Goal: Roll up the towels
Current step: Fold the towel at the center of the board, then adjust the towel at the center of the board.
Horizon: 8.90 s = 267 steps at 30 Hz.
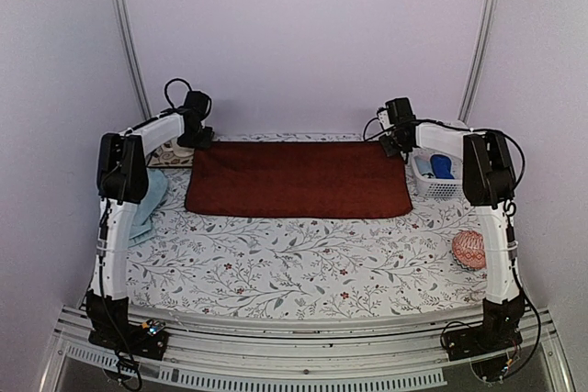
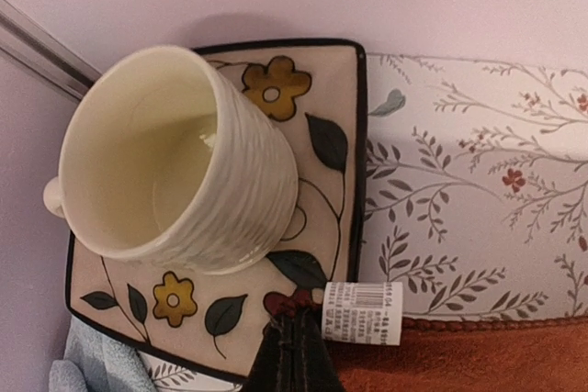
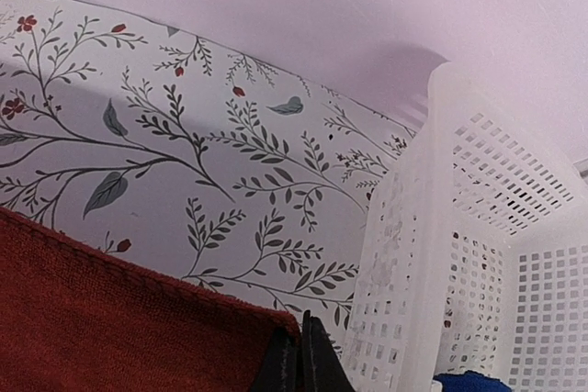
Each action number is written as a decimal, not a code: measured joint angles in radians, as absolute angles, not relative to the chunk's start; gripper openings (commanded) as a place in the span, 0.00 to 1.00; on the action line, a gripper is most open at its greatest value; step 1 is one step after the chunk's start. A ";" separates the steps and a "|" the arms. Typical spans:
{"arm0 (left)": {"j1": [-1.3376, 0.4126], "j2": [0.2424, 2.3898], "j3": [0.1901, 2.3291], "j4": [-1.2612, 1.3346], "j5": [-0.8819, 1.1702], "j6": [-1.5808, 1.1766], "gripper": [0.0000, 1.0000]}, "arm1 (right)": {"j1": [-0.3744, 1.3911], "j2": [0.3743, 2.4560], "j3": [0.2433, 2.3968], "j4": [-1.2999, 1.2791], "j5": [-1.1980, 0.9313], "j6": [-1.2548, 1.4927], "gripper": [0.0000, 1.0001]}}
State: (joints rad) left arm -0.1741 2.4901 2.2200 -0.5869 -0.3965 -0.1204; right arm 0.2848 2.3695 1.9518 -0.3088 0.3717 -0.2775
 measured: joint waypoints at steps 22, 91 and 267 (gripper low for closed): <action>-0.183 2.103 1.644 -0.498 -0.299 -0.116 0.00 | 0.290 2.014 1.482 -0.346 0.207 -0.231 0.03; -0.209 1.855 1.248 -0.566 -0.149 -0.155 0.00 | 0.329 1.784 1.124 -0.469 0.176 -0.187 0.03; -0.118 2.035 1.419 -0.377 -0.139 -0.214 0.00 | 0.280 2.117 1.583 -0.577 0.324 0.201 0.02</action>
State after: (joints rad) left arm -0.1184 2.0346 1.4189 -0.3771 -0.1394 -0.2138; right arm 0.2802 2.1170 1.5833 -0.5766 0.3244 0.2012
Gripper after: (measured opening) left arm 0.005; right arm 0.022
